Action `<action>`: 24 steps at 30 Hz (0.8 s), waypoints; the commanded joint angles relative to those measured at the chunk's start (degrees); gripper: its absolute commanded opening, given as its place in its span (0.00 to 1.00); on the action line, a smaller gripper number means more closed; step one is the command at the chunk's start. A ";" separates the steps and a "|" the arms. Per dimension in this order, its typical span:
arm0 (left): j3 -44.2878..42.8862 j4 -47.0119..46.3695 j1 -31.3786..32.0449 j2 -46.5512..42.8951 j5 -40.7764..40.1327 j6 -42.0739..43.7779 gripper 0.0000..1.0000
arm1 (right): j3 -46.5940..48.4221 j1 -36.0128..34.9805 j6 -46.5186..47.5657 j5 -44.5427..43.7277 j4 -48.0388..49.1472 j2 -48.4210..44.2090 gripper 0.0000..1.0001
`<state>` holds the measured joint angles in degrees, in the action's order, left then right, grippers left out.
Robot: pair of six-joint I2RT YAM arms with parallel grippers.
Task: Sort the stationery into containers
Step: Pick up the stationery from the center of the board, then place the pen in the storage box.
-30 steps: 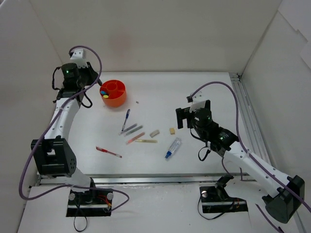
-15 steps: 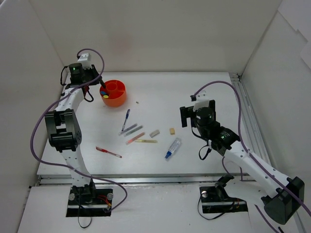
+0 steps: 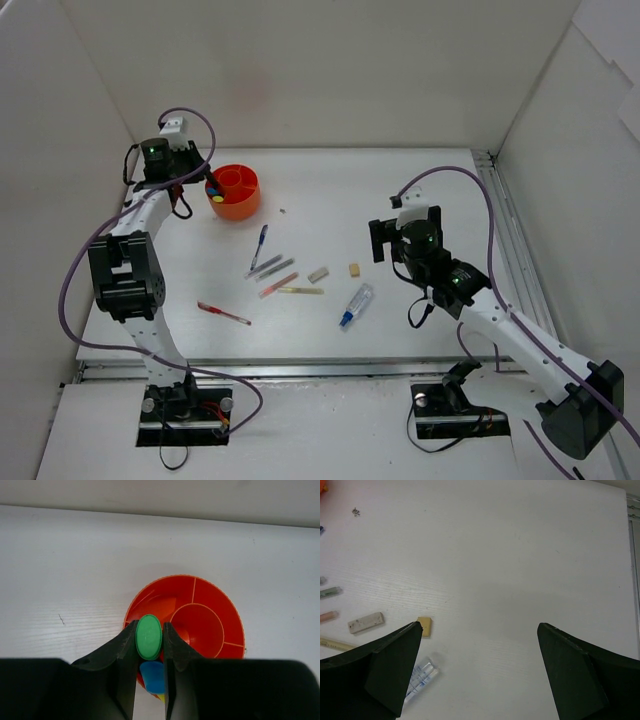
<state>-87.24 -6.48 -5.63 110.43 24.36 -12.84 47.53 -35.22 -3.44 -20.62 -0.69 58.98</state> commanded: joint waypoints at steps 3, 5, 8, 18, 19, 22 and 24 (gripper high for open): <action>0.67 -2.92 -0.35 -8.12 0.86 0.80 0.00 | 1.08 0.59 -0.86 0.58 2.18 -0.35 0.98; 1.19 -3.10 -0.35 -9.00 1.13 1.32 0.00 | 0.64 0.59 -1.21 0.58 2.18 -0.79 0.98; 1.37 -2.66 -0.35 -8.57 0.95 1.76 0.00 | -0.06 0.51 -1.48 0.67 2.18 -1.32 0.98; 1.73 -2.22 1.32 -4.79 -2.99 3.17 0.00 | -0.59 0.59 -1.66 -0.12 1.22 -3.87 0.98; 1.64 -2.22 1.32 -4.35 -3.00 3.17 0.00 | -0.51 0.59 -1.74 -0.03 1.04 -3.96 0.98; 0.85 -1.70 1.32 -3.12 -3.00 2.82 0.00 | -0.24 0.51 -2.09 0.14 1.04 -4.14 0.98; 0.15 -0.56 1.32 -2.59 -3.09 2.56 0.04 | -0.15 0.51 -2.09 0.50 -0.61 -3.79 0.98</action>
<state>-84.07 -5.80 -4.51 108.68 22.06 -11.07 46.48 -34.89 -4.71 -19.88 -1.89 55.68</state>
